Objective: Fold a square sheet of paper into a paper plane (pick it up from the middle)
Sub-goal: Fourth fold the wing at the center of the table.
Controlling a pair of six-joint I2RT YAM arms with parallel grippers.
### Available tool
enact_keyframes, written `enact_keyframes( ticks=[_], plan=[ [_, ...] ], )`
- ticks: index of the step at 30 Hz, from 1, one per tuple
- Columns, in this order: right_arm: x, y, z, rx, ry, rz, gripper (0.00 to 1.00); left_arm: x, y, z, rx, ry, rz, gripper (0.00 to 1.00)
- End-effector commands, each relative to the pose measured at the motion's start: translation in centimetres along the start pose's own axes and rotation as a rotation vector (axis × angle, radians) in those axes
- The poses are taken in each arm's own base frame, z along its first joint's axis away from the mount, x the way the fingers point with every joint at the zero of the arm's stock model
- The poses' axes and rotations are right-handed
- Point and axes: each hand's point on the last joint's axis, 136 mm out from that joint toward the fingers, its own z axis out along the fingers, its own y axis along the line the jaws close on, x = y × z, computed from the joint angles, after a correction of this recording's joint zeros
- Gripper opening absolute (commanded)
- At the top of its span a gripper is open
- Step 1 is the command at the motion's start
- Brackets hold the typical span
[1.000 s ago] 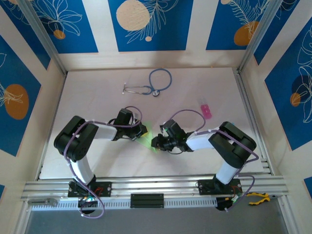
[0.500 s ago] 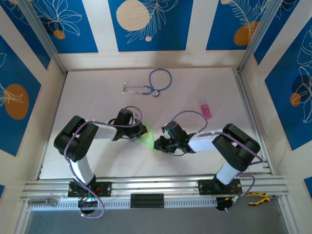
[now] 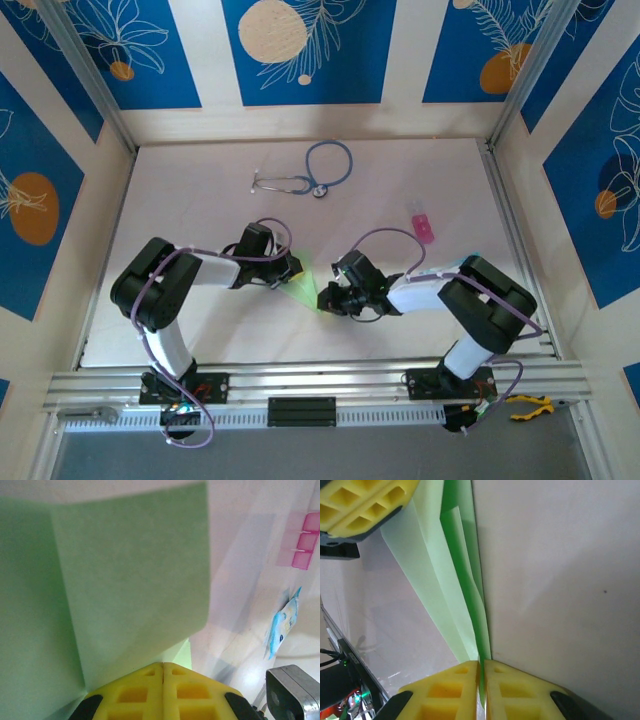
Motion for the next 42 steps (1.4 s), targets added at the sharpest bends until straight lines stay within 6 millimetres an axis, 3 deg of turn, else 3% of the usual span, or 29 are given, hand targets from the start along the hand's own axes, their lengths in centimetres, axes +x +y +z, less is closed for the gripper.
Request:
enact_keyframes(
  ticks=[1,11,33,38,42],
  plan=[
    [2.2,-2.1,-0.4,0.081,0.071,0.01,0.13,0.7,2.1,0.5,-0.064,0.017,-0.021,0.05],
    [2.7,-2.1,-0.2,0.073,0.098,0.005,0.08,0.7,2.2,0.5,-0.062,0.018,-0.028,0.05],
    [3.2,-2.2,-1.2,0.127,0.13,-0.037,0.1,0.8,2.6,0.6,-0.069,0.015,-0.032,0.05],
    [1.3,0.4,-2.3,0.033,0.054,-0.048,0.16,0.9,2.6,0.5,-0.069,0.017,-0.028,0.04],
    [-0.9,3.0,-3.1,-0.075,0.008,-0.059,0.13,0.9,2.7,0.5,-0.074,0.017,-0.025,0.04]
  ],
)
